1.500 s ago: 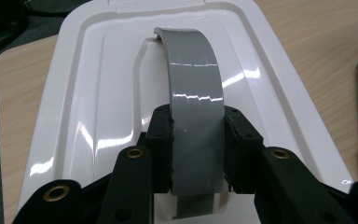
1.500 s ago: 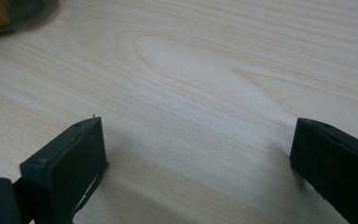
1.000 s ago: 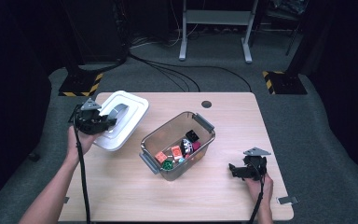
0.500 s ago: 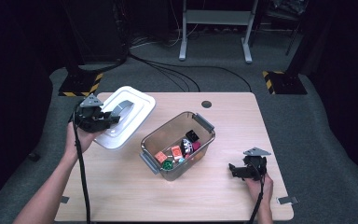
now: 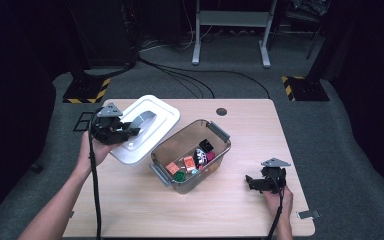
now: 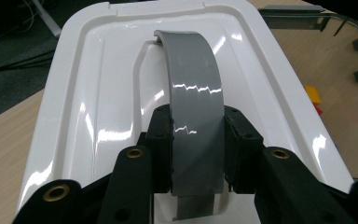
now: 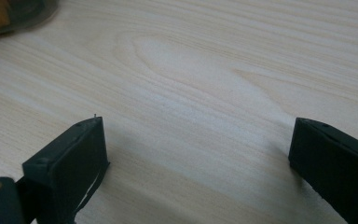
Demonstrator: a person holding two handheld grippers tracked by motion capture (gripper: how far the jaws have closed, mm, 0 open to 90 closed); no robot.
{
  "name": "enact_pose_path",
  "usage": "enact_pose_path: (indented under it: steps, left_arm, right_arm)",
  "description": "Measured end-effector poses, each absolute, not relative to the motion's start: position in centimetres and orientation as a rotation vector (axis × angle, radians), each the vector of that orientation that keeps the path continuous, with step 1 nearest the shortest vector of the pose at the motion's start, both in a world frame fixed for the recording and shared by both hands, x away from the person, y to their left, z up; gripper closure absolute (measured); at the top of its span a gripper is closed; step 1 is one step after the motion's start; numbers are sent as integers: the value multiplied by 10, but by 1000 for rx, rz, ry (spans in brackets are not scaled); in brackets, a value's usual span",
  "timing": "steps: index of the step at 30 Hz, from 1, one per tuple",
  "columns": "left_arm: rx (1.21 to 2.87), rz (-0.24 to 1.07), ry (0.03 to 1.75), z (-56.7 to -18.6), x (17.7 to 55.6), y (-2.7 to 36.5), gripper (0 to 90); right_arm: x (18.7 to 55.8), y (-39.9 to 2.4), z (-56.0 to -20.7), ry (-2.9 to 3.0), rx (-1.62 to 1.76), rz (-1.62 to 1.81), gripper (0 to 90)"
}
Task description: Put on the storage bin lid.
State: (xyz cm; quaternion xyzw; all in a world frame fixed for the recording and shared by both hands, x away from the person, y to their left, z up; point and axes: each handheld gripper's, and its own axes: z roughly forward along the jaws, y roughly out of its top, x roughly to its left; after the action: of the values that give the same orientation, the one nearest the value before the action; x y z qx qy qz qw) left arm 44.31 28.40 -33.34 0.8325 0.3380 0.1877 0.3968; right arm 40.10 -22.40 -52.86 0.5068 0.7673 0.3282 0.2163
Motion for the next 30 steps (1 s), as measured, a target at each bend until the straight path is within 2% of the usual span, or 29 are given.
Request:
enact_pose_path:
  steps: [19, 30]
  left_arm:
    - [2134, 371, 797, -341, 431, 232, 671]
    - [2203, 307, 759, -350, 433, 192, 672]
  right_arm:
    - [401, -224, -529, 2124, 1404, 911, 42]
    - [401, -224, -529, 2123, 1403, 911, 43]
